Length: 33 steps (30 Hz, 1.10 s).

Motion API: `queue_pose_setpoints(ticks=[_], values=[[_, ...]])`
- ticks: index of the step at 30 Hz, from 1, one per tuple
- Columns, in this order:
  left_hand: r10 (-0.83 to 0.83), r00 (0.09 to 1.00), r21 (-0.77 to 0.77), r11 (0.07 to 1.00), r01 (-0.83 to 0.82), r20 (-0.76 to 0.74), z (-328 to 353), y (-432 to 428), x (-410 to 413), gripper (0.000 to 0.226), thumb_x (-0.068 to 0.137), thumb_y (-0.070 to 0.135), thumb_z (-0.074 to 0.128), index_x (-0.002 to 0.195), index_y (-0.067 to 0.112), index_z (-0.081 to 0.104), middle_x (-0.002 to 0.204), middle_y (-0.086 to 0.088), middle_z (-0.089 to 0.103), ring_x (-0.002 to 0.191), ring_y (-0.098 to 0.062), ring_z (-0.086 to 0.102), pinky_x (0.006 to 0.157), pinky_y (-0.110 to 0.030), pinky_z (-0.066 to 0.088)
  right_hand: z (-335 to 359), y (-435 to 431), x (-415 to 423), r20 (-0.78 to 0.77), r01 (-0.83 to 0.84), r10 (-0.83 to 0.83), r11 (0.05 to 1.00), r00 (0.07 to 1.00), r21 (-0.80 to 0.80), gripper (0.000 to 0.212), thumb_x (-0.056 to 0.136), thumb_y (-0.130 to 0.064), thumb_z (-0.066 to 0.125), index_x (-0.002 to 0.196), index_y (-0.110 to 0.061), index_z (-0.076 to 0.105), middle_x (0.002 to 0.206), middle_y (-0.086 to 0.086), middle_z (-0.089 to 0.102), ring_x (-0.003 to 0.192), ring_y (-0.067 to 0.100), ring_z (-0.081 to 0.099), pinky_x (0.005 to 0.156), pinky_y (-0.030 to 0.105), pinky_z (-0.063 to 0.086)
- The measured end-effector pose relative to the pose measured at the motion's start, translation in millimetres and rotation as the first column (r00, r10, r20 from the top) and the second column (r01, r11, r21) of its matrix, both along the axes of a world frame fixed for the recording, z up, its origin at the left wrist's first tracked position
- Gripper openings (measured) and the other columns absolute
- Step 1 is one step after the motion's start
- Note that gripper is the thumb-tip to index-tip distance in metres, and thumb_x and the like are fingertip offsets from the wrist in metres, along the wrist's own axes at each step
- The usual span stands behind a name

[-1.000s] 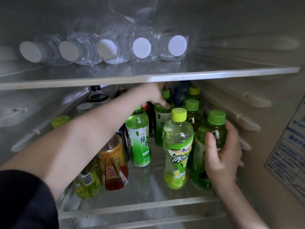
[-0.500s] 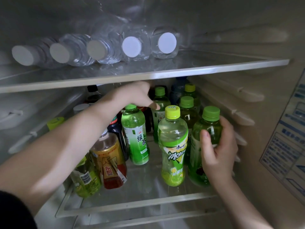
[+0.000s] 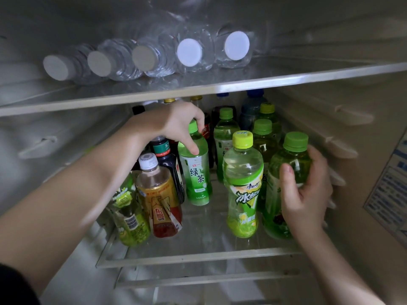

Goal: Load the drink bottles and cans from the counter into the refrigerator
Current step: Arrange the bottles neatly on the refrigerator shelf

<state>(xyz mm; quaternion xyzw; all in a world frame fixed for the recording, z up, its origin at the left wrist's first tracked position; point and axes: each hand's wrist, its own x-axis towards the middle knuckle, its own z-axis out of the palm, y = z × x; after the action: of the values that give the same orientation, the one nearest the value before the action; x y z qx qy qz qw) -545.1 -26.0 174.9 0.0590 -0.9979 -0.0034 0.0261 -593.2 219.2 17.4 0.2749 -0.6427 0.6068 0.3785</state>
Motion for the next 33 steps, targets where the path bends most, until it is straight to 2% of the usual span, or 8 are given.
queue_pose_setpoints(ticks=[4,7,11,15,19,22,27,33], values=[[-0.015,1.000,0.038,0.999,0.015,-0.002,0.6,-3.3,-3.4,0.047,0.047,0.037,0.092,0.073,0.045,0.054,0.094,0.018,0.057,0.089,-0.011,0.057,0.069,-0.028,0.044,0.5,0.6,1.1,0.011,0.005,-0.005,1.000,1.000,0.009,0.051,0.090,-0.039,0.048,0.126,-0.003,0.048,0.113,0.001,0.054,0.102,0.018,0.054,0.090,0.013,0.037],[-0.019,1.000,0.025,1.000,0.019,0.004,0.9,-1.7,-7.0,0.047,0.051,0.030,0.091,0.075,0.041,0.053,0.103,0.007,0.062,0.096,-0.018,0.059,0.082,-0.038,0.050,0.9,0.7,1.9,0.005,0.012,-0.012,1.000,1.000,0.007,0.048,0.091,-0.039,0.047,0.127,-0.007,0.047,0.114,0.000,0.054,0.102,0.014,0.053,0.090,0.011,0.036],[-0.016,1.000,-0.008,1.000,0.016,-0.022,-1.4,-1.1,-10.7,0.052,0.059,0.027,0.089,0.100,0.028,0.056,0.113,-0.004,0.060,0.097,-0.020,0.054,0.085,-0.037,0.047,2.3,0.6,3.2,0.022,0.018,-0.018,1.000,1.000,0.004,0.051,0.090,-0.037,0.048,0.127,-0.002,0.048,0.114,0.000,0.053,0.103,0.013,0.052,0.089,0.015,0.037],[0.009,0.999,-0.099,0.995,-0.005,0.040,-7.5,-0.8,-12.7,0.079,0.060,0.032,0.088,0.127,0.017,0.049,0.124,-0.008,0.050,0.107,-0.024,0.048,0.089,-0.036,0.046,3.8,0.6,5.1,0.059,0.017,-0.019,1.000,0.998,0.025,0.056,0.088,-0.038,0.047,0.126,0.004,0.049,0.115,0.013,0.058,0.106,0.024,0.055,0.090,0.021,0.038],[0.019,1.000,-0.076,0.997,-0.017,0.019,-10.9,-3.7,-15.1,0.080,0.058,0.026,0.090,0.126,0.015,0.048,0.128,-0.012,0.048,0.111,-0.028,0.050,0.091,-0.040,0.047,4.4,0.3,6.1,0.075,0.029,-0.032,0.999,0.997,0.035,0.058,0.088,-0.039,0.047,0.127,0.004,0.048,0.118,0.018,0.058,0.108,0.030,0.055,0.092,0.027,0.038],[0.026,1.000,-0.061,0.998,-0.026,0.003,-11.2,-5.6,-18.8,0.080,0.057,0.023,0.090,0.125,0.016,0.049,0.129,-0.013,0.047,0.110,-0.031,0.052,0.091,-0.043,0.048,3.8,0.2,6.4,0.069,0.034,-0.036,0.999,0.997,0.030,0.055,0.089,-0.038,0.047,0.127,0.002,0.048,0.117,0.012,0.057,0.107,0.027,0.055,0.091,0.024,0.038],[0.008,0.999,-0.048,0.999,-0.010,-0.050,-15.0,-11.1,-26.6,0.078,0.056,0.021,0.090,0.124,0.019,0.052,0.128,-0.013,0.047,0.115,-0.028,0.047,0.094,-0.041,0.046,3.4,-0.3,5.8,0.062,0.042,-0.044,0.999,0.997,0.033,0.054,0.090,-0.037,0.046,0.127,0.002,0.048,0.118,0.017,0.058,0.108,0.024,0.053,0.091,0.020,0.037],[0.031,0.998,-0.055,0.998,-0.034,-0.055,-17.4,-11.0,-27.8,0.085,0.059,0.020,0.088,0.133,0.017,0.045,0.130,-0.012,0.043,0.116,-0.029,0.047,0.094,-0.039,0.045,3.5,-0.7,5.3,0.060,0.034,-0.036,0.999,0.998,0.036,0.056,0.090,-0.039,0.046,0.127,0.003,0.048,0.118,0.019,0.058,0.108,0.032,0.056,0.091,0.033,0.041]])
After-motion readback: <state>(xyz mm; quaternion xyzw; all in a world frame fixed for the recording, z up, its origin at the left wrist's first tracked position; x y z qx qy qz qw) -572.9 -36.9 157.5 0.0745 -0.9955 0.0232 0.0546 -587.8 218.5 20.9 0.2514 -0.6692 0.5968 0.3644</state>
